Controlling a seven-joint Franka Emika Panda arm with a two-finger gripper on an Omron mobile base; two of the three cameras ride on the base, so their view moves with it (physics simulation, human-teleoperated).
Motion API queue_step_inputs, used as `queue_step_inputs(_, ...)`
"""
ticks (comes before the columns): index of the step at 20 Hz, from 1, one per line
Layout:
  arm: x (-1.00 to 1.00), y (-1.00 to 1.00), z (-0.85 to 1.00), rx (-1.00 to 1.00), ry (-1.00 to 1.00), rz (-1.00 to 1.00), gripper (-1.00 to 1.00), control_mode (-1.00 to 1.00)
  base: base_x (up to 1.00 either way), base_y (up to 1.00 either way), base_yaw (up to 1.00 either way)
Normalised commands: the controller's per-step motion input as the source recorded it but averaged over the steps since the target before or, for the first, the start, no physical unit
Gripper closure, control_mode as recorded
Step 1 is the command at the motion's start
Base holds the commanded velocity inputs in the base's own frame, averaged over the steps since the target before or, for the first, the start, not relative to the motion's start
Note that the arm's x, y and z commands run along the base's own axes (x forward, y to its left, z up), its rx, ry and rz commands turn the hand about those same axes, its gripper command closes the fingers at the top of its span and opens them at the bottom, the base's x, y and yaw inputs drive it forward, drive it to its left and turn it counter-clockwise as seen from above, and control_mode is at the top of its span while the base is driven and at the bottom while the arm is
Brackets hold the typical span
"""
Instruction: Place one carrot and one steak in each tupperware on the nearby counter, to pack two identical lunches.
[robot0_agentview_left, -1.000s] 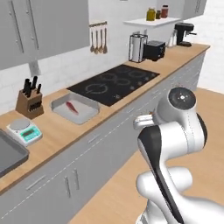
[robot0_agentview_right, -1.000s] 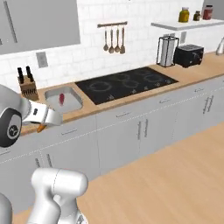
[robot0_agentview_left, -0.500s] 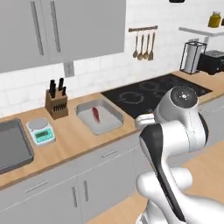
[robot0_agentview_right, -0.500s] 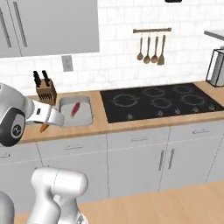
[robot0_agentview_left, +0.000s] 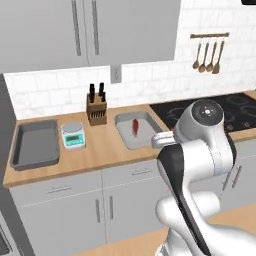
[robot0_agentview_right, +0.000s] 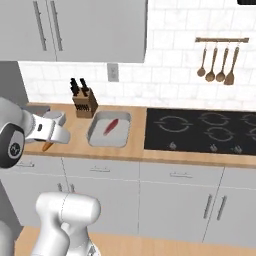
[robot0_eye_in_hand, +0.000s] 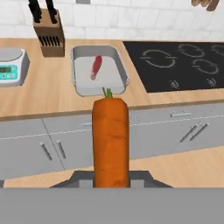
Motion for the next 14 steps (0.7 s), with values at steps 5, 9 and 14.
queue_step_inputs(5,0.00,0.00,0.00,0.00,0.00,0.00,1.00,1.00,0.03,-0.61,0.12)
queue_step_inputs(9,0.00,0.00,0.00,0.00,0.00,0.00,1.00,1.00,0.51,0.01,0.00)
queue_step_inputs(14,0.00,0.00,0.00,0.00,0.00,0.00,1.00,1.00,0.62,0.16,0.00)
